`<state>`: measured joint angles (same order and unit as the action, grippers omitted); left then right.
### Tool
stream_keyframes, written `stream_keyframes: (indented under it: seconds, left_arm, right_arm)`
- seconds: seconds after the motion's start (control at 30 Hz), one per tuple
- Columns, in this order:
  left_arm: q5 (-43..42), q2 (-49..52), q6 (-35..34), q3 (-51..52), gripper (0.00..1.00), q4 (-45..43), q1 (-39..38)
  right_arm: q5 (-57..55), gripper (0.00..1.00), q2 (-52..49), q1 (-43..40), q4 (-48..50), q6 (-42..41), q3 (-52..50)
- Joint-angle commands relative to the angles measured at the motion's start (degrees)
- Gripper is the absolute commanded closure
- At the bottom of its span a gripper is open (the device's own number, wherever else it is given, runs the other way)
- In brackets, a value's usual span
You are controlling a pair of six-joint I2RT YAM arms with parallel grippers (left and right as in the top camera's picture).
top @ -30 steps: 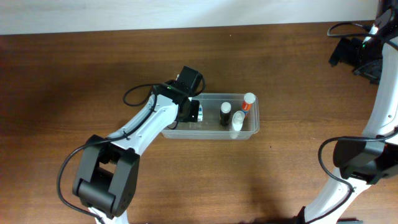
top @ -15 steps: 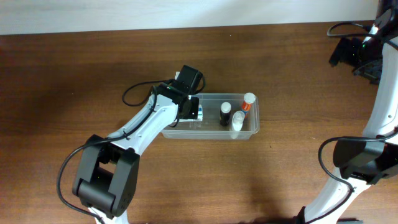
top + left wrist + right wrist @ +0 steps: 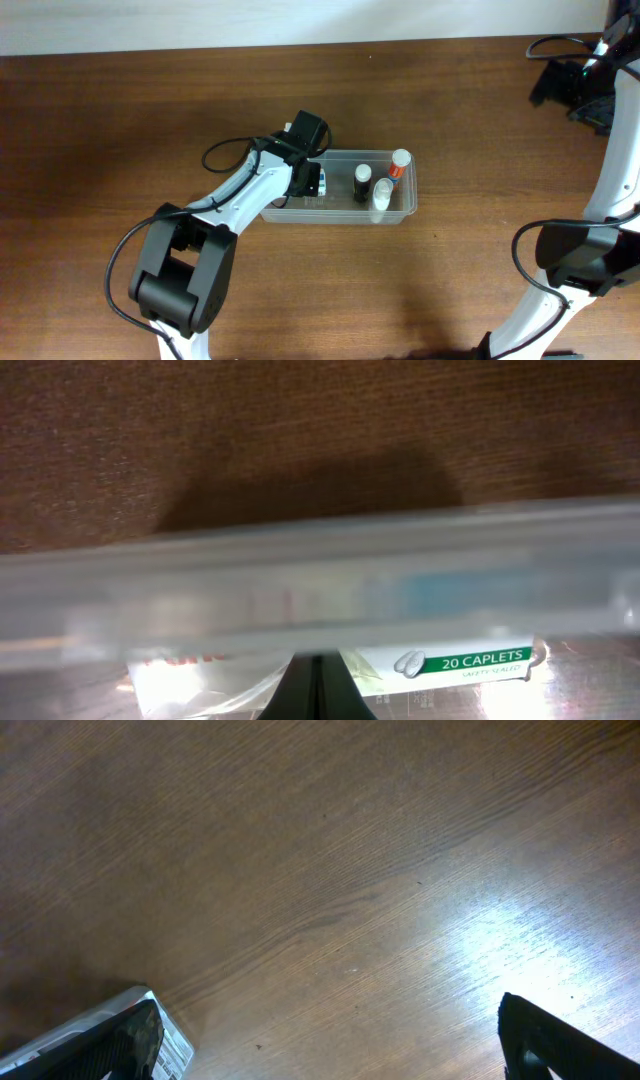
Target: Pack container
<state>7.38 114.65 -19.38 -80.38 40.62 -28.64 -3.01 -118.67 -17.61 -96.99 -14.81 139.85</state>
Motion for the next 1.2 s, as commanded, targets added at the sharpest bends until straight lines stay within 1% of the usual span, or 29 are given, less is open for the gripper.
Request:
stream_keyframes:
  seconds: [0.0, 0.13, 0.3, 0.37, 0.5, 0.57, 0.63, 0.67, 0.8, 0.83, 0.87, 0.93, 1.03, 1.1, 1.17]
  left_arm:
    - [0.57, 1.05, -0.76, -0.90, 0.99, -0.11, -0.07]
    - [0.57, 0.33, -0.74, -3.72, 0.99, 1.97, -0.07]
    - [1.49, -4.02, 0.15, -12.33, 0.99, 8.07, -0.07]
    - [4.79, -6.29, 0.15, -16.31, 0.99, 11.50, -0.07]
    - [14.97, -12.13, 0.13, -22.49, 0.99, 20.17, 0.00]
    - [18.51, -15.23, 0.13, -23.30, 0.99, 23.91, 0.46]
    - [18.99, -18.14, 0.00, -23.28, 0.99, 27.41, 1.64]
    - [18.99, -19.41, -1.16, -23.28, 0.98, 29.38, 2.51]
    - [18.18, -22.16, -4.87, -23.28, 0.91, 35.93, 6.91]
    - [17.38, -22.34, -5.40, -23.28, 0.82, 37.27, 8.37]
    - [16.37, -22.34, -5.60, -23.28, 0.77, 38.16, 9.66]
    - [12.81, -22.29, -5.64, -22.64, 0.57, 38.73, 12.48]
    - [7.45, -22.25, -5.64, -20.44, 0.35, 38.23, 16.57]
    - [5.55, -22.14, -5.64, -18.43, 0.27, 37.40, 18.86]
    - [3.21, -22.10, -5.62, -15.61, 0.26, 35.80, 20.90]
  right_arm:
    - [-0.68, 0.02, 1.73, -0.04, -0.31, -0.02, 0.55]
    - [-0.68, 0.02, 1.73, -0.04, -0.31, -0.02, 0.55]
    - [-0.68, 0.02, 1.73, -0.04, -0.31, -0.02, 0.55]
    - [-0.68, 0.02, 1.73, -0.04, -0.28, -0.02, 0.55]
    - [-0.66, 0.02, 1.73, -0.04, -0.31, -0.02, 0.55]
    - [-0.68, 0.02, 1.73, -0.04, -0.28, -0.02, 0.55]
    - [-0.68, 0.02, 1.73, -0.04, -0.31, -0.02, 0.55]
    - [-0.68, 0.02, 1.73, -0.04, -0.31, -0.02, 0.55]
    - [-0.68, 0.02, 1.73, -0.04, -0.28, -0.02, 0.55]
    - [-0.68, 0.02, 1.73, -0.04, -0.31, -0.02, 0.55]
    - [-0.68, 0.02, 1.73, -0.04, -0.31, -0.02, 0.55]
    - [-0.68, 0.01, 1.73, -0.04, -0.31, -0.02, 0.55]
    - [-0.68, 0.02, 1.73, -0.04, -0.28, -0.02, 0.55]
    - [-0.68, 0.02, 1.73, -0.04, -0.31, -0.02, 0.55]
    - [-0.68, 0.02, 1.73, -0.04, -0.31, -0.02, 0.55]
